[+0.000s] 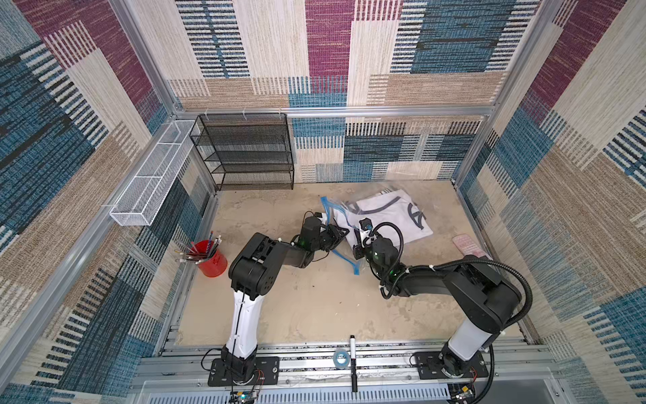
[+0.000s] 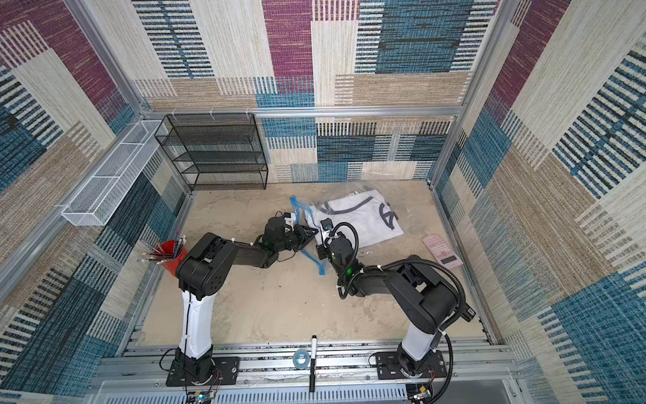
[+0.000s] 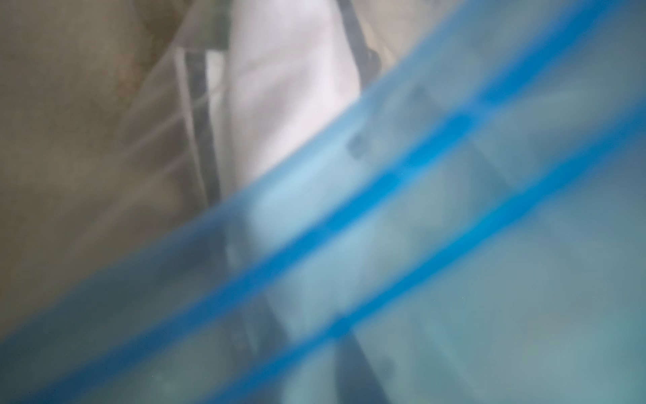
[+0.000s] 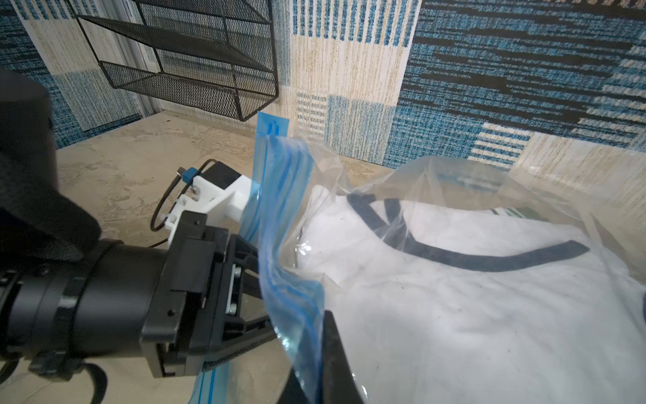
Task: Take the tank top out of the vacuum bag
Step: Adjust the vacuum bag at the center of the board.
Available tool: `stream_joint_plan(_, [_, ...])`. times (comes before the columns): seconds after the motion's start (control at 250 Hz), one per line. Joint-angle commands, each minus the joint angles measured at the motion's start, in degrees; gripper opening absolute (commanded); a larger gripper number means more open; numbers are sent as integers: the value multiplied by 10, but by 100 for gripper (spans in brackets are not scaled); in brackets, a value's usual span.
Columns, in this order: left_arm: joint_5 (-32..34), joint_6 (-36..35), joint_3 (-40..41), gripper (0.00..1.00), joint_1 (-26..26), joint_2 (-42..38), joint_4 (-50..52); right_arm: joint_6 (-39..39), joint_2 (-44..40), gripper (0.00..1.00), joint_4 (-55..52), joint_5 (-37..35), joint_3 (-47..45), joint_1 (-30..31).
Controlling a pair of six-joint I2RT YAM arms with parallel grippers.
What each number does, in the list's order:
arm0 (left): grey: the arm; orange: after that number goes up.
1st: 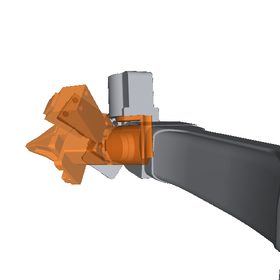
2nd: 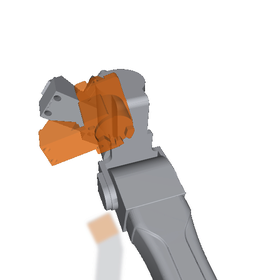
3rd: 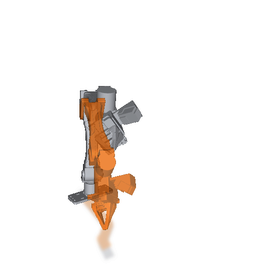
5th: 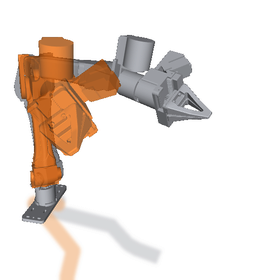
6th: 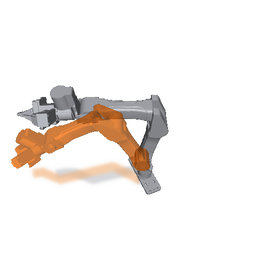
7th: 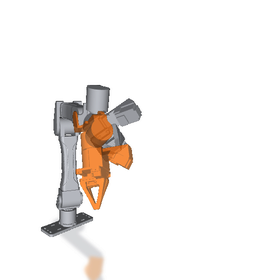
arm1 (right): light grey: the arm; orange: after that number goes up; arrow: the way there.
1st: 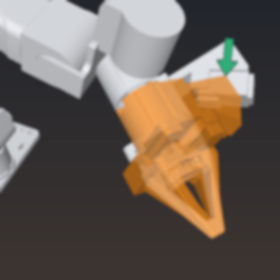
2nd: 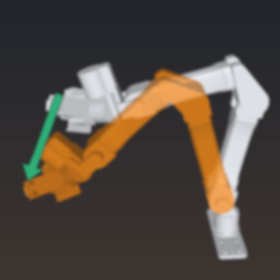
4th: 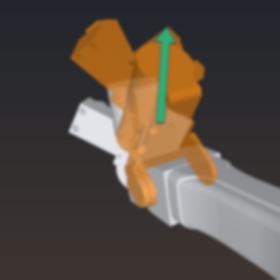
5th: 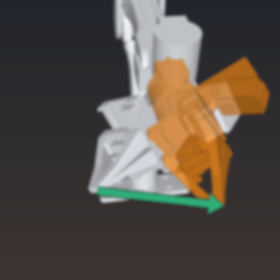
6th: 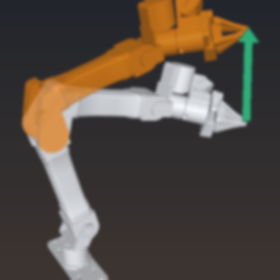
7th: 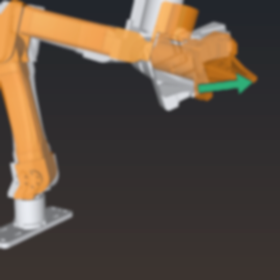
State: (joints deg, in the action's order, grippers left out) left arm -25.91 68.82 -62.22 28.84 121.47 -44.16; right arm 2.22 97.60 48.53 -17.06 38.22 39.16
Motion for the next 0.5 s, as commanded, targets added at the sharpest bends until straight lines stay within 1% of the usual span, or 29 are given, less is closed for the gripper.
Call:
stream_joint_plan(0.0, [3,-12,2,25,2,-13,7,-5,2,0,5,4,5,0])
stream_joint_plan(0.144, [3,-10,-5,24,3,-8,21,-5,5,0,3,5,8,0])
stream_joint_plan(0.296, [6,14,-10,25,3,15,10,-5,5,0,2,5,9,0])
stream_joint_plan(0.496, [7,13,-27,24,3,25,12,-4,5,0,1,6,9,0])
